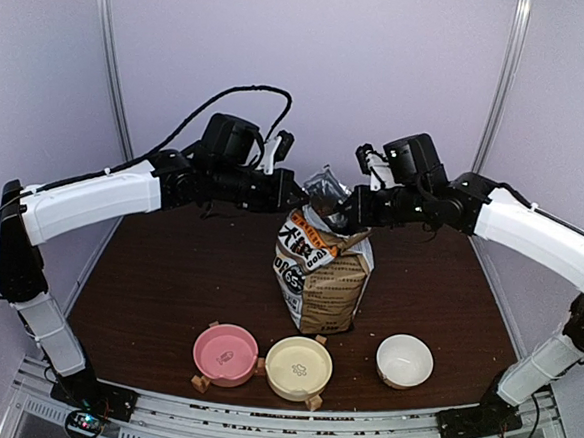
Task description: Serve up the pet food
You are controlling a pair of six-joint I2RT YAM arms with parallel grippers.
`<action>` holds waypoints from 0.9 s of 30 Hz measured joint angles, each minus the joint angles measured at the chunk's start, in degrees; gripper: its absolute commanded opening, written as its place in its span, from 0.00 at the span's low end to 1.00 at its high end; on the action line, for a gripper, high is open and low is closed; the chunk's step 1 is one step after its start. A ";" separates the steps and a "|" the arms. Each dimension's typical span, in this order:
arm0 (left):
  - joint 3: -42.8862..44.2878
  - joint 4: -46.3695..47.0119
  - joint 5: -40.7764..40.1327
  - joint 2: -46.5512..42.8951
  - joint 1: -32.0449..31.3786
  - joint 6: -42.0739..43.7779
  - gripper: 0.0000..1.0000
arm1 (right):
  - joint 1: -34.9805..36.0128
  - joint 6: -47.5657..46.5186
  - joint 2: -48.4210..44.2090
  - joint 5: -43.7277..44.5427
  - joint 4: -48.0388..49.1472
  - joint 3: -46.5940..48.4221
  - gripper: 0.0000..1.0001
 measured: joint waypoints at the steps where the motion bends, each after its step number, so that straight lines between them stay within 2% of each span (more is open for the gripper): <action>1: 0.00 -0.17 -0.24 -0.13 0.00 -0.20 0.00 | 0.00 0.09 -1.66 -0.13 1.18 -1.18 0.00; 9: 0.00 -0.87 -0.94 -0.70 0.00 -0.52 0.00 | 0.02 0.72 -7.82 -1.14 8.17 -7.72 0.00; 16: 0.00 -1.40 -1.14 -1.27 0.07 -0.57 0.00 | 0.02 0.57 -12.39 -2.60 14.47 -17.88 0.00; 24: -0.92 -0.55 -0.81 -1.79 0.07 -0.46 0.00 | 0.00 -3.43 -19.47 -4.59 29.42 -30.36 0.00; 27: -1.22 -0.59 -0.79 -2.29 0.15 -0.02 0.00 | 0.00 -4.35 -22.16 -4.59 32.33 -32.85 0.00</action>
